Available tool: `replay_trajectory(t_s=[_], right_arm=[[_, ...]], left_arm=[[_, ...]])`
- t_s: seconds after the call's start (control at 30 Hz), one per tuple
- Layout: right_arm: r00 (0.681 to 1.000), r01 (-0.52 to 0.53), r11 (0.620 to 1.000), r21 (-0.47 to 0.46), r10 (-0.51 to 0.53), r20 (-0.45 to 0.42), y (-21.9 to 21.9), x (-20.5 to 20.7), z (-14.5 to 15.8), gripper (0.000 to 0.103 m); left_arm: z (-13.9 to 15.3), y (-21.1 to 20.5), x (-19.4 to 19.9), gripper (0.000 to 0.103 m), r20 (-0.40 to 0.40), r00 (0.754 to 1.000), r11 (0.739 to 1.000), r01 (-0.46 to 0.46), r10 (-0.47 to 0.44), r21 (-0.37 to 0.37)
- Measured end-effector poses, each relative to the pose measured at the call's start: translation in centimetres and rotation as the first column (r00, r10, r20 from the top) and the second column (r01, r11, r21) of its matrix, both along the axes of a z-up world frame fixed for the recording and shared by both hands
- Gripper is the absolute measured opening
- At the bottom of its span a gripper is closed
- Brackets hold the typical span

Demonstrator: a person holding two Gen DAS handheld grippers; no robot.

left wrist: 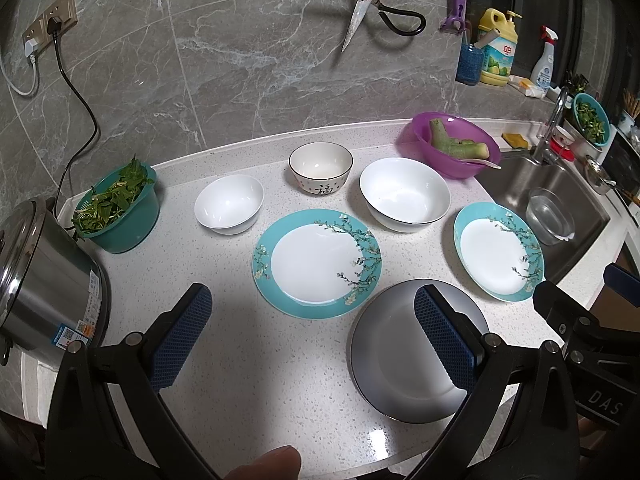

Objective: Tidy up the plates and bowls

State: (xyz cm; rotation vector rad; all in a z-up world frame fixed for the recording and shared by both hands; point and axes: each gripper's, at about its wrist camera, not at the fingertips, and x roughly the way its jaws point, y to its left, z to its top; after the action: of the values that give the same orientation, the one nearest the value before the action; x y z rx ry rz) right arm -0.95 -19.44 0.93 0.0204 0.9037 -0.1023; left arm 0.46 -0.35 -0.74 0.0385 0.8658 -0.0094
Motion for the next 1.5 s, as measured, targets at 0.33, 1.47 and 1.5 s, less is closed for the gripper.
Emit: replay_trajectory(t_s=[0.33, 1.47, 1.5], right_arm=[[1.0, 0.0, 1.0, 0.001, 0.0, -0.002, 0.1, 0.2, 0.0, 0.103], [0.988, 0.101, 0.974, 0.201, -0.075, -0.131, -4.5, -1.2, -5.4, 0.103], [0.985, 0.12, 0.966, 0.23, -0.087, -0.15, -5.5, -1.4, -6.3, 0.103]], left_arm=[[-0.1, 0.0, 0.1, 0.103, -0.001, 1.0, 1.0, 0.001, -0.001, 0.001], [-11.0, 3.1, 1.7, 0.103, -0.253, 0.946, 0.971, 0.159, -0.201, -0.176], [-12.0, 3.1, 1.7, 0.103, -0.273, 0.938, 0.968, 0.167, -0.214, -0.187]])
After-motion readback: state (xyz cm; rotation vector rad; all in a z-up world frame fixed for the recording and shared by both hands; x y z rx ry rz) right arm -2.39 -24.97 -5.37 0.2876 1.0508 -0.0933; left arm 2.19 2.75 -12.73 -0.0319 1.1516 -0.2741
